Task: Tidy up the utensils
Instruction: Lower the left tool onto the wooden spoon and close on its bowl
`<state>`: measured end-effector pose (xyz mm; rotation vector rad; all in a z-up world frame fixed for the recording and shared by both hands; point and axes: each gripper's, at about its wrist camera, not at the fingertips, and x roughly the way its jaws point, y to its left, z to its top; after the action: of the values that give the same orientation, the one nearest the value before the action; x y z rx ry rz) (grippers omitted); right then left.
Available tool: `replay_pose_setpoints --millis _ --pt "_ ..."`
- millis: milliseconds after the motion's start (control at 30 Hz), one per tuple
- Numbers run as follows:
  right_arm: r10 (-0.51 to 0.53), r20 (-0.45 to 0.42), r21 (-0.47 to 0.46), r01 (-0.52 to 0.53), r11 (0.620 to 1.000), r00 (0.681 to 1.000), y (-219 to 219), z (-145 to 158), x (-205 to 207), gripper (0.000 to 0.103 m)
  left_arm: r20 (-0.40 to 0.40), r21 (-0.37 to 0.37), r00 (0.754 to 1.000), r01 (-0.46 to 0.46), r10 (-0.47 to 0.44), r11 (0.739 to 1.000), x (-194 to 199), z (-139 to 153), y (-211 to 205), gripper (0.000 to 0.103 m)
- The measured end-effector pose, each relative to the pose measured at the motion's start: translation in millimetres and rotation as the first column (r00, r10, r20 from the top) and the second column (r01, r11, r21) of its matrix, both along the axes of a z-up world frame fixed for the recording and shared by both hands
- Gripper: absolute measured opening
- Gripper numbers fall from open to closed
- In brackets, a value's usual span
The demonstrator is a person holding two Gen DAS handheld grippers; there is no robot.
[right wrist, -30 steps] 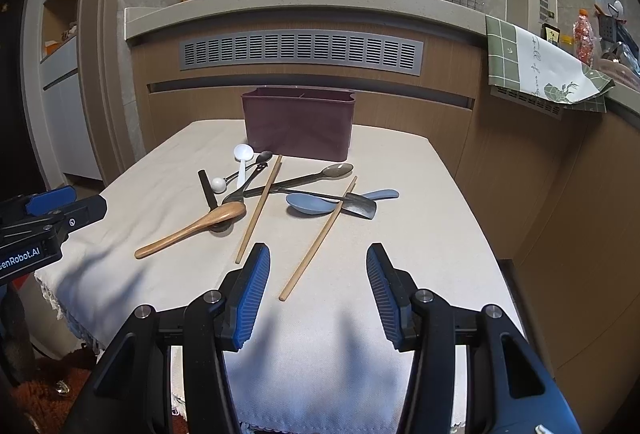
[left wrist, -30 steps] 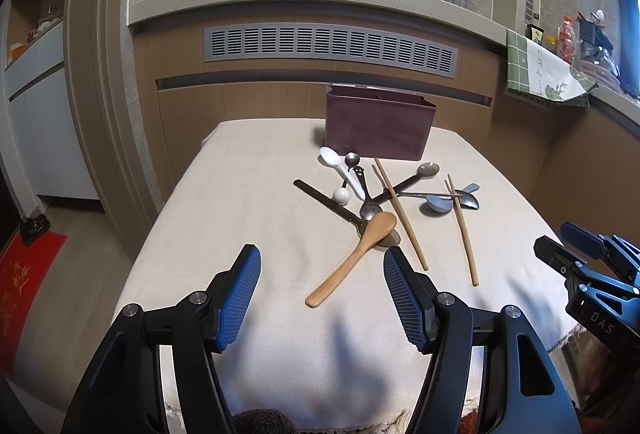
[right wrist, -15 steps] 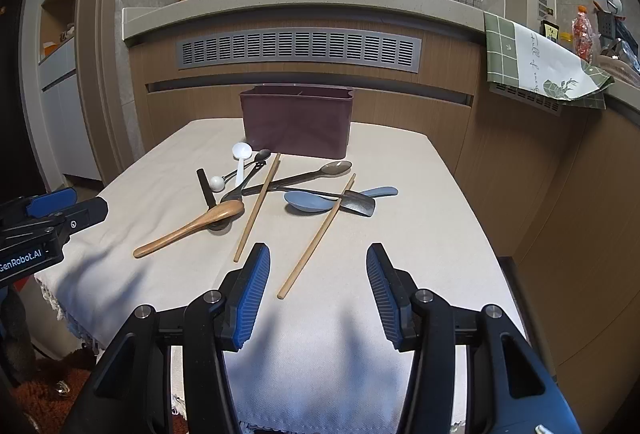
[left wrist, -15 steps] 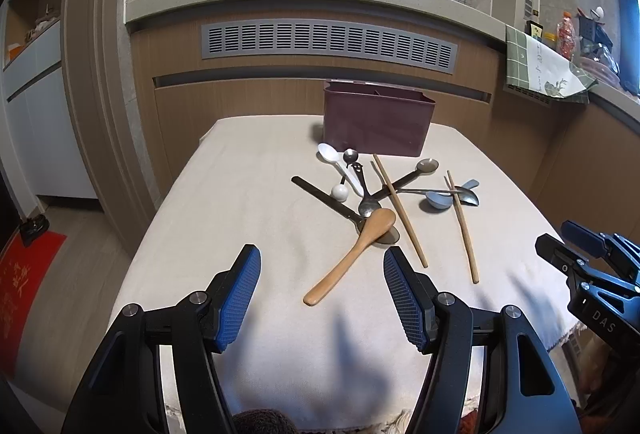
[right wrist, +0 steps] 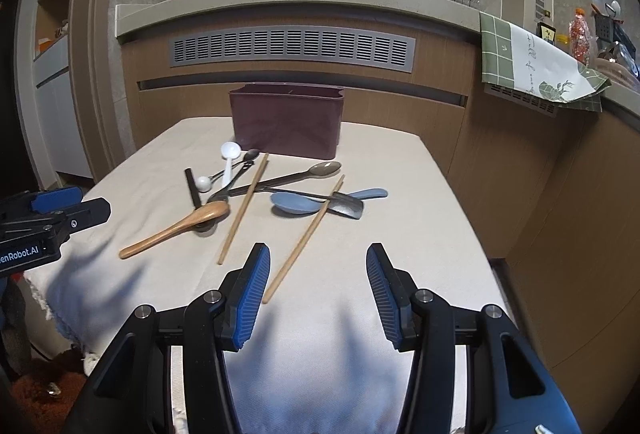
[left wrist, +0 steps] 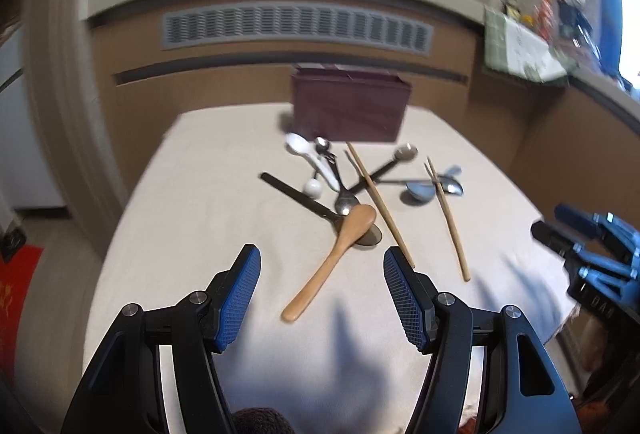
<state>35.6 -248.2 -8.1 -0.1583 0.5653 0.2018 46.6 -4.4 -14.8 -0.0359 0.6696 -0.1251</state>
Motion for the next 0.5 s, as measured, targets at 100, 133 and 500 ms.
replay_pose_setpoints --millis 100,133,500 --pt "0.009 -0.024 -0.003 -0.009 1.0 1.0 -3 0 14 0.046 -0.072 0.038 0.992 0.104 -0.101 0.994 30 -12 -8 0.065" --pt "0.019 -0.035 0.005 -0.019 1.0 0.999 -4 -1 19 0.046 -0.095 0.036 0.987 0.137 -0.133 0.99 37 -16 -11 0.065" --pt "0.07 -0.148 0.013 -0.068 0.998 0.986 3 -17 80 0.042 -0.196 -0.042 0.941 0.274 -0.277 0.961 100 -31 -18 0.055"
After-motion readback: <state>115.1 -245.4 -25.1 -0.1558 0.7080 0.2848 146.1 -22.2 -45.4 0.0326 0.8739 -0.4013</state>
